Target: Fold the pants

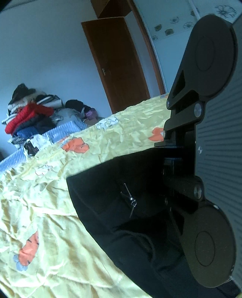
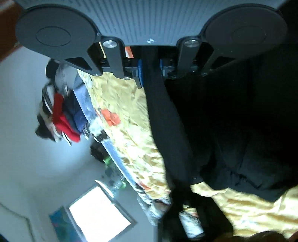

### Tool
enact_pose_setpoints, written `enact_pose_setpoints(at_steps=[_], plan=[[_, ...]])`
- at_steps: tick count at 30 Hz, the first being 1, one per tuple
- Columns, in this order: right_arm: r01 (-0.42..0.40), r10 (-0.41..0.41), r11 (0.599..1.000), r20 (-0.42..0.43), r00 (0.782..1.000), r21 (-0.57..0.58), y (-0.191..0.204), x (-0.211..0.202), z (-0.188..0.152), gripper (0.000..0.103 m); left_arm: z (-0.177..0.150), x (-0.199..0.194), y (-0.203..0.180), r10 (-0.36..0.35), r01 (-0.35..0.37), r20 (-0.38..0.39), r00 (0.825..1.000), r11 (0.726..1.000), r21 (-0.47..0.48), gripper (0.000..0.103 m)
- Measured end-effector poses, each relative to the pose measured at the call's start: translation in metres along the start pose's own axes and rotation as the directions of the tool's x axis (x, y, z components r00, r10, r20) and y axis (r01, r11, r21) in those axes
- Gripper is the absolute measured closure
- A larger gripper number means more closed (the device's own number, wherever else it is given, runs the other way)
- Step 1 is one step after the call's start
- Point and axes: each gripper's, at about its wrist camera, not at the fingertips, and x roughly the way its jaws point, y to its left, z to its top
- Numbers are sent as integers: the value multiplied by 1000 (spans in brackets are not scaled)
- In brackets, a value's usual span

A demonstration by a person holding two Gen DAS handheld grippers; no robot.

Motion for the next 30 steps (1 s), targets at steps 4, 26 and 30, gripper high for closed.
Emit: enact_pose_setpoints(at_steps=[4,26,30], plan=[[2,-2,1000,32,999,23,6,-35,6,96,-15,-20,7,-12,12,-7,1000,1000,19,95],[-272,276,955,-22,961,117,88,-104,1,95,-78,-69,77,143,-135,-117,983,988,77,80],[-233,237,964,-18,971,128,98,-110,-1,95,-87,-87,69,216,-209,-35,976,967,147,69]])
